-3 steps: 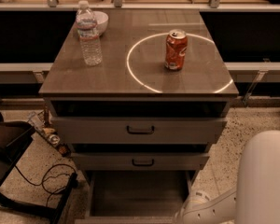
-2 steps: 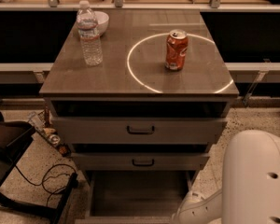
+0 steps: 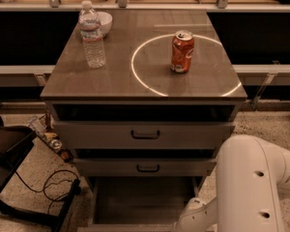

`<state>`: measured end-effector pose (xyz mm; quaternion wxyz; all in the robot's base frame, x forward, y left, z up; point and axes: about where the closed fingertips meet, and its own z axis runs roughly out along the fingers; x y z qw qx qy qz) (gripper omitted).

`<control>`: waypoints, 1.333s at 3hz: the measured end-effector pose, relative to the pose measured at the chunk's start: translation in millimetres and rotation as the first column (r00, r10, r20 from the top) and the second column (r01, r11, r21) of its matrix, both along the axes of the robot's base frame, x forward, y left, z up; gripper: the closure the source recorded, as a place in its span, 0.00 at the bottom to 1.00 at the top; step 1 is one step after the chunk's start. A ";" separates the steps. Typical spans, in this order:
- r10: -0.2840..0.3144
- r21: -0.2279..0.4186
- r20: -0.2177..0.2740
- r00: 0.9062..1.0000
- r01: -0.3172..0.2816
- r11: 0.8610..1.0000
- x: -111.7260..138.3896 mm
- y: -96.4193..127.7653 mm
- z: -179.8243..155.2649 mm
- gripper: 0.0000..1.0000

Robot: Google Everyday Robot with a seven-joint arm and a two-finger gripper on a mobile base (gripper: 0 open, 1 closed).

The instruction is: Close bottom drawer

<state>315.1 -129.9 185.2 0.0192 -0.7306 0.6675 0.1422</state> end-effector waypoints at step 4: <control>0.046 0.050 0.050 0.998 -0.048 0.998 3.4 25.9 -76.2 1.00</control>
Offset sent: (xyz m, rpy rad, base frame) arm -0.0225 0.0151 -0.0696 0.1136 -0.0620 -0.0194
